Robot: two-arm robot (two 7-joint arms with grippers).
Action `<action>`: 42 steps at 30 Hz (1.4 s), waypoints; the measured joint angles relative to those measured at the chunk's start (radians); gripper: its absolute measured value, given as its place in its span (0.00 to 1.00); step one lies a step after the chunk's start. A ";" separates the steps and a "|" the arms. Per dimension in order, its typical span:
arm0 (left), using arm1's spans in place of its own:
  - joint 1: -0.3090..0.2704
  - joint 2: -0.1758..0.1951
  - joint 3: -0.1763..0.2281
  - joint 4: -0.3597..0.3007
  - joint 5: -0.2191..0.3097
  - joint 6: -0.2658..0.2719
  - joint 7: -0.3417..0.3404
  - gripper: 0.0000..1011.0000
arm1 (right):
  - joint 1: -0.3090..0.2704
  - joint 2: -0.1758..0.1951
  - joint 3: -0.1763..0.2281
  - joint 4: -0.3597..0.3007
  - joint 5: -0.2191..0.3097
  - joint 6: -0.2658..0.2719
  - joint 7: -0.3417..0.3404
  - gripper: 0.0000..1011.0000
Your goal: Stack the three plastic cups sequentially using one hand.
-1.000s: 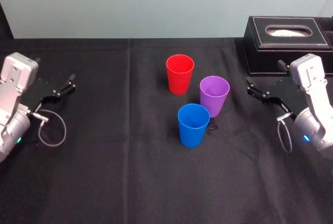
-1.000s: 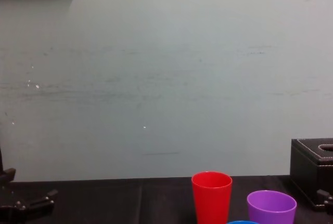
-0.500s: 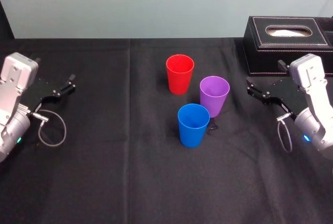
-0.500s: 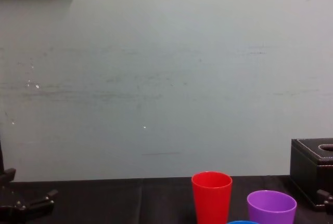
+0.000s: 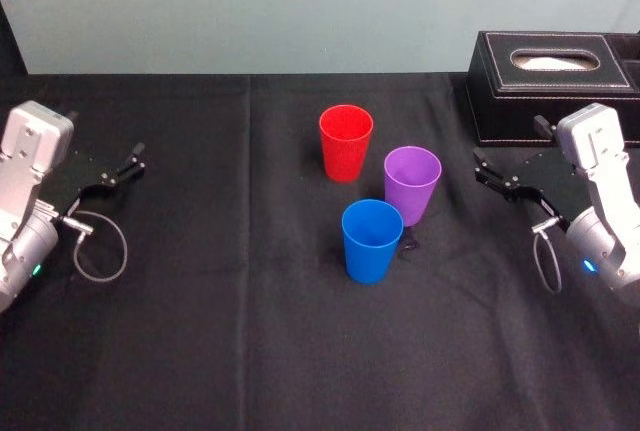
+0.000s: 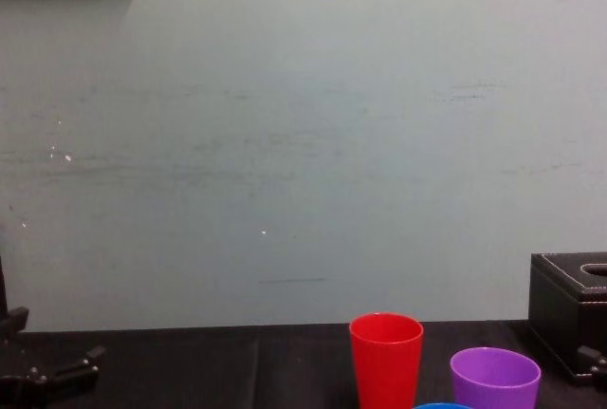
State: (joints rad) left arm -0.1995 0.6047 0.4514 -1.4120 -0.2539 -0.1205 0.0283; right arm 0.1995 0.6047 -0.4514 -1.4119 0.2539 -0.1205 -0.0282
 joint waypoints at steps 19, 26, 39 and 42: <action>0.000 0.000 0.000 0.000 0.000 0.000 0.000 0.99 | 0.000 0.000 0.000 0.000 0.000 0.000 0.000 0.99; 0.000 0.000 0.000 0.000 0.000 0.000 0.000 0.99 | 0.000 0.000 0.000 0.000 0.000 0.000 0.000 0.99; 0.000 0.000 0.000 0.000 0.000 0.000 0.000 0.99 | -0.027 -0.001 0.030 -0.030 -0.004 -0.009 0.002 0.99; 0.000 0.000 0.000 0.000 0.000 0.000 0.000 0.99 | -0.047 0.003 0.048 -0.049 0.014 -0.011 0.015 0.99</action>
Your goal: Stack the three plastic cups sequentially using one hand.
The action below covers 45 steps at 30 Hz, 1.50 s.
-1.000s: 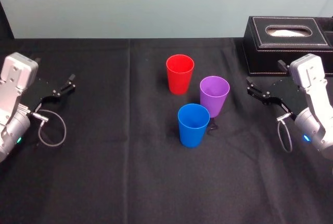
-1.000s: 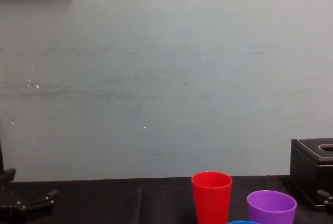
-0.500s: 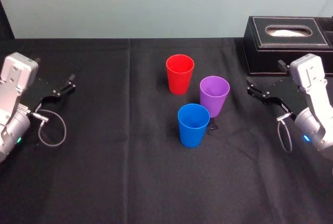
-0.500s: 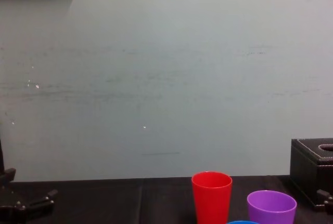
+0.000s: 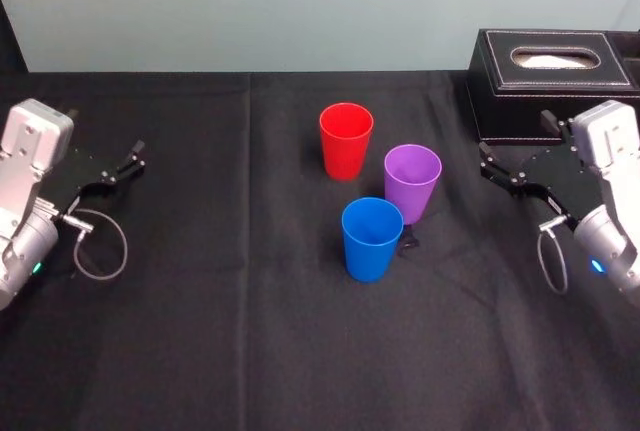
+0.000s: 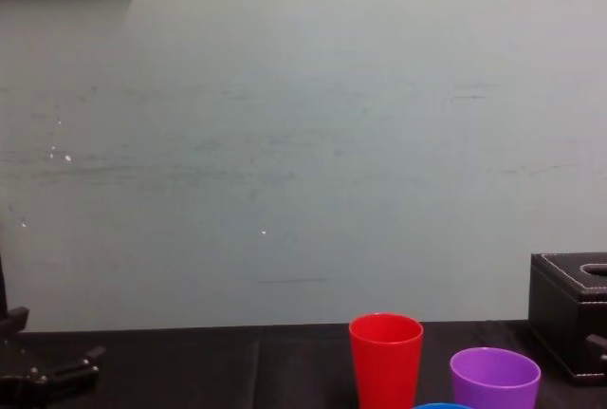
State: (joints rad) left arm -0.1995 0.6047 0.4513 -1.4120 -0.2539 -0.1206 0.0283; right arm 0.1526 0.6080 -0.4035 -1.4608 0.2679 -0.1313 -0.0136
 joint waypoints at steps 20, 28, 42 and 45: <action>0.000 0.000 0.000 0.000 0.000 0.000 0.000 0.99 | -0.247 0.092 0.113 -0.182 0.176 -0.099 0.223 0.99; 0.000 0.000 0.000 0.000 0.000 0.000 0.000 0.99 | -0.299 0.095 0.120 -0.217 0.183 -0.116 0.263 0.99; 0.000 0.000 0.000 0.000 0.000 0.000 0.000 0.99 | -0.329 0.060 0.101 -0.251 0.157 -0.108 0.320 0.99; 0.000 0.000 0.000 0.000 0.000 0.000 0.000 0.99 | -0.326 0.049 0.094 -0.255 0.154 -0.094 0.327 0.99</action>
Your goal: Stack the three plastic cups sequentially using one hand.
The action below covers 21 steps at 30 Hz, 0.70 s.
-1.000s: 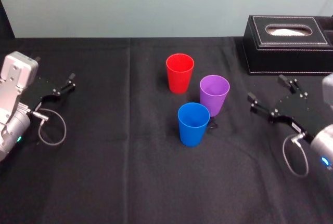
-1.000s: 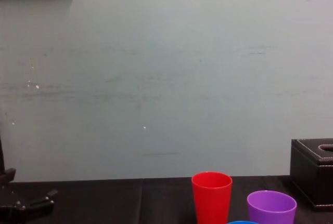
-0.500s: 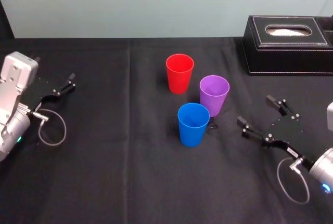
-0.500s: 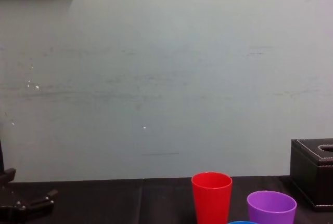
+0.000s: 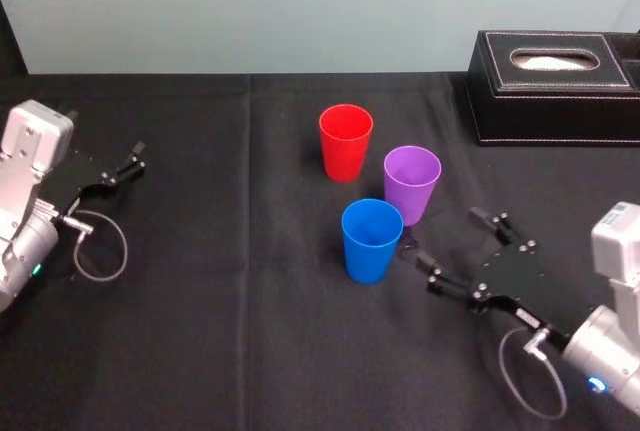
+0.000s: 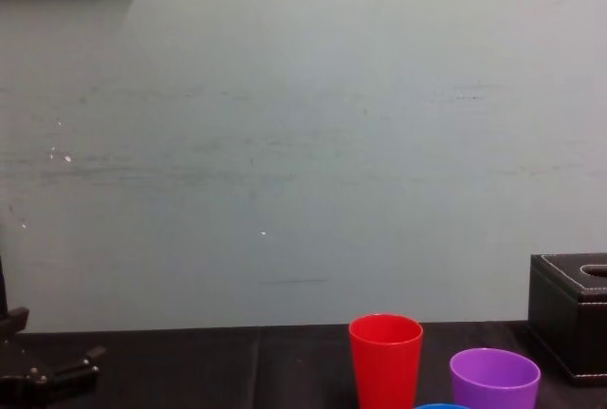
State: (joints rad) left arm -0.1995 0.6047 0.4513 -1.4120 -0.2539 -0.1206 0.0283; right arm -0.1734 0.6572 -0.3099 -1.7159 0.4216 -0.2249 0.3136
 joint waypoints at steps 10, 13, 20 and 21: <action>0.000 0.000 0.000 0.000 0.000 0.000 0.000 0.99 | 0.028 -0.061 -0.033 0.000 -0.037 0.056 0.012 0.99; 0.000 0.000 0.000 0.000 0.000 0.000 0.000 0.99 | 0.039 -0.078 -0.038 0.008 -0.048 0.067 0.015 0.99; 0.000 0.000 0.000 0.000 0.000 0.000 0.000 0.99 | 0.074 -0.117 -0.054 0.039 -0.086 0.090 0.018 0.99; 0.000 0.000 0.000 0.000 0.000 0.000 0.000 0.99 | 0.078 -0.122 -0.056 0.042 -0.090 0.092 0.018 0.99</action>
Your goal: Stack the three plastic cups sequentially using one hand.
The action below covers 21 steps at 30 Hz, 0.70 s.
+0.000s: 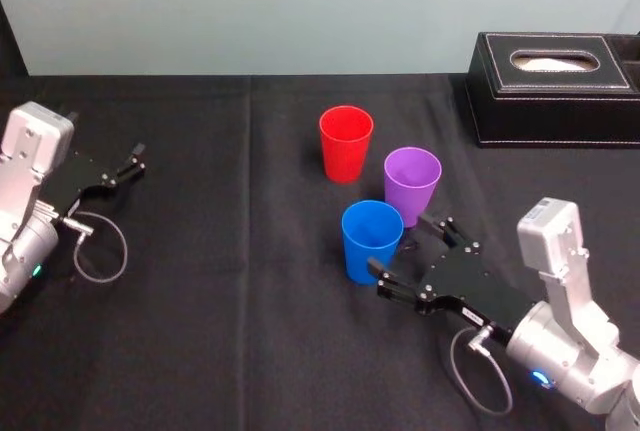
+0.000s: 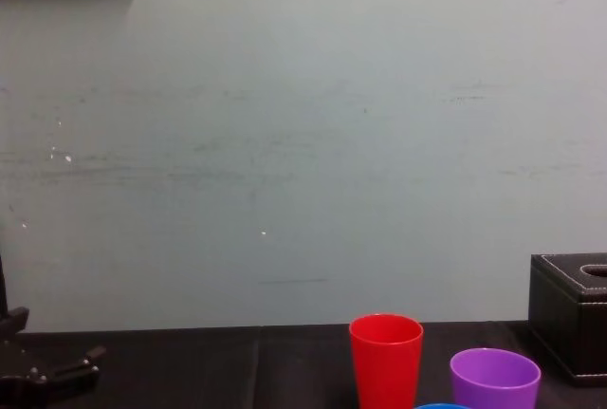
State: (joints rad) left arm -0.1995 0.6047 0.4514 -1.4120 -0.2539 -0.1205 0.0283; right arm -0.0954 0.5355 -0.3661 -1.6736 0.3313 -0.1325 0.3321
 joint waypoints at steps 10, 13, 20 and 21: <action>0.000 0.000 0.000 0.000 0.000 0.000 0.000 0.99 | 0.039 -0.057 -0.017 0.046 -0.044 0.015 0.008 0.99; 0.000 0.000 0.000 0.000 0.000 0.000 0.000 0.99 | 0.047 -0.072 -0.018 0.061 -0.054 0.015 0.011 0.99; 0.000 0.000 0.000 0.000 0.000 0.000 0.000 0.99 | 0.066 -0.110 -0.014 0.093 -0.069 0.018 0.019 0.99; 0.000 0.000 0.000 0.000 0.000 0.000 0.000 0.99 | 0.067 -0.113 -0.013 0.095 -0.071 0.018 0.021 0.99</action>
State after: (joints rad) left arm -0.1995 0.6047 0.4514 -1.4120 -0.2539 -0.1205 0.0283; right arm -0.0281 0.4224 -0.3791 -1.5791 0.2608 -0.1149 0.3527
